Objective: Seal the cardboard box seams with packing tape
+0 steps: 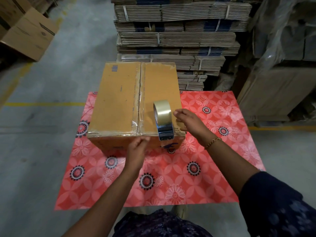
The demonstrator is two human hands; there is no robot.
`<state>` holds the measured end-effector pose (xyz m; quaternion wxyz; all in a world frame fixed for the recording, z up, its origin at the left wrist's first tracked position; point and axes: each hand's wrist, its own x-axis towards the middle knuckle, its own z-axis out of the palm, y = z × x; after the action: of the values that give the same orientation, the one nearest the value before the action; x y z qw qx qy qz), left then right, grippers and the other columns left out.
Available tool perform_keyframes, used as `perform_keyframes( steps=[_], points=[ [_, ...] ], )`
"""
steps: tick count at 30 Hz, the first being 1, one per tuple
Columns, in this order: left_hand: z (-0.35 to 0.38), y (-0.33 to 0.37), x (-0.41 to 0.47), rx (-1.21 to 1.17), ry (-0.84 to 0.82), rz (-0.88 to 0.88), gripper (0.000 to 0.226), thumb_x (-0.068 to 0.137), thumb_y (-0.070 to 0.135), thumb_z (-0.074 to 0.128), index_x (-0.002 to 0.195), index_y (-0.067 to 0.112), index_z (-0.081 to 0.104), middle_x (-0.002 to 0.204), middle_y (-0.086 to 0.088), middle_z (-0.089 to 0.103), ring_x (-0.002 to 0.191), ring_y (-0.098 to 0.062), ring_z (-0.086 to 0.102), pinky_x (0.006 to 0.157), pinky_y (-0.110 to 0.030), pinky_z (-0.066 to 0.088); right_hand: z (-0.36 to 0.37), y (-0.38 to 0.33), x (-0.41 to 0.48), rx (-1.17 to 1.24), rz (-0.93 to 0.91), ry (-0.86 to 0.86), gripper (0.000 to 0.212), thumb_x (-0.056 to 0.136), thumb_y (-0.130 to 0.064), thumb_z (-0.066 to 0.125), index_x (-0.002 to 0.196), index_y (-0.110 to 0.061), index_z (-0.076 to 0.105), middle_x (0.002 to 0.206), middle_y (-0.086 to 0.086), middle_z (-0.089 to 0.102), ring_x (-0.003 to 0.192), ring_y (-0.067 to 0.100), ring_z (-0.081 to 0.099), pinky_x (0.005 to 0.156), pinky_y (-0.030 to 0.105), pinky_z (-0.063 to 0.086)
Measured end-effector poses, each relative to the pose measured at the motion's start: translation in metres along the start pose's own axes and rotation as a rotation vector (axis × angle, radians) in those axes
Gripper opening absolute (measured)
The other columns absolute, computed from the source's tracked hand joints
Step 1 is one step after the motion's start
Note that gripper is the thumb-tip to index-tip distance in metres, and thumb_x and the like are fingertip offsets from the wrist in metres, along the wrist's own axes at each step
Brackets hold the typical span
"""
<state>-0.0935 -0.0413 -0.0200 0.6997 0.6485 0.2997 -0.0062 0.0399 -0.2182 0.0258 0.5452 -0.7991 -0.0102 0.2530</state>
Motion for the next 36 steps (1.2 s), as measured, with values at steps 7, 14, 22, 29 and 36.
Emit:
perform_keyframes(
  steps=[7, 14, 22, 29, 36],
  points=[
    [0.031, 0.055, 0.031, -0.065, -0.212, -0.038, 0.043, 0.104, 0.058, 0.031, 0.121, 0.036, 0.063, 0.105, 0.020, 0.071, 0.093, 0.003, 0.070, 0.079, -0.021, 0.052, 0.026, -0.004, 0.010, 0.216, 0.115, -0.088, 0.063, 0.100, -0.064, 0.036, 0.149, -0.026, 0.049, 0.151, -0.001, 0.054, 0.139, 0.015, 0.049, 0.117, 0.047, 0.036],
    [0.049, 0.048, 0.040, -0.179, -0.339, -0.097, 0.069, 0.099, 0.069, 0.025, 0.139, 0.024, 0.059, 0.127, -0.004, 0.072, 0.110, -0.015, 0.072, 0.079, -0.030, 0.060, 0.040, 0.002, 0.000, 0.244, 0.099, -0.050, 0.037, 0.107, -0.048, 0.034, 0.111, -0.027, 0.065, 0.110, -0.006, 0.070, 0.097, 0.004, 0.067, 0.079, 0.019, 0.051],
    [0.112, 0.047, 0.028, -0.169, -0.528, -0.050, 0.062, 0.102, 0.062, 0.028, 0.141, 0.023, 0.057, 0.130, -0.001, 0.070, 0.113, -0.012, 0.070, 0.090, -0.030, 0.058, -0.017, 0.034, -0.019, 0.304, 0.070, 0.108, 0.036, 0.104, -0.052, 0.040, 0.115, -0.030, 0.066, 0.114, -0.014, 0.072, 0.103, -0.002, 0.068, 0.089, 0.020, 0.051],
    [0.219, 0.026, 0.027, -0.074, -0.635, -0.026, 0.055, 0.104, 0.055, 0.027, 0.140, 0.024, 0.055, 0.128, 0.008, 0.066, 0.100, 0.011, 0.066, 0.082, -0.009, 0.049, -0.106, 0.089, -0.022, 0.333, 0.123, 0.207, 0.040, 0.106, -0.047, 0.040, 0.124, -0.022, 0.064, 0.112, -0.006, 0.073, 0.088, -0.003, 0.072, 0.069, 0.013, 0.053],
    [0.302, 0.000, 0.045, -0.017, -0.632, -0.142, 0.066, 0.104, 0.057, 0.019, 0.145, 0.016, 0.050, 0.128, 0.000, 0.063, 0.080, 0.015, 0.068, 0.064, -0.004, 0.049, -0.170, 0.146, 0.004, 0.370, 0.212, 0.179, 0.035, 0.108, -0.046, 0.033, 0.113, -0.028, 0.062, 0.112, -0.003, 0.071, 0.085, -0.003, 0.069, 0.072, 0.016, 0.051]
  ],
)
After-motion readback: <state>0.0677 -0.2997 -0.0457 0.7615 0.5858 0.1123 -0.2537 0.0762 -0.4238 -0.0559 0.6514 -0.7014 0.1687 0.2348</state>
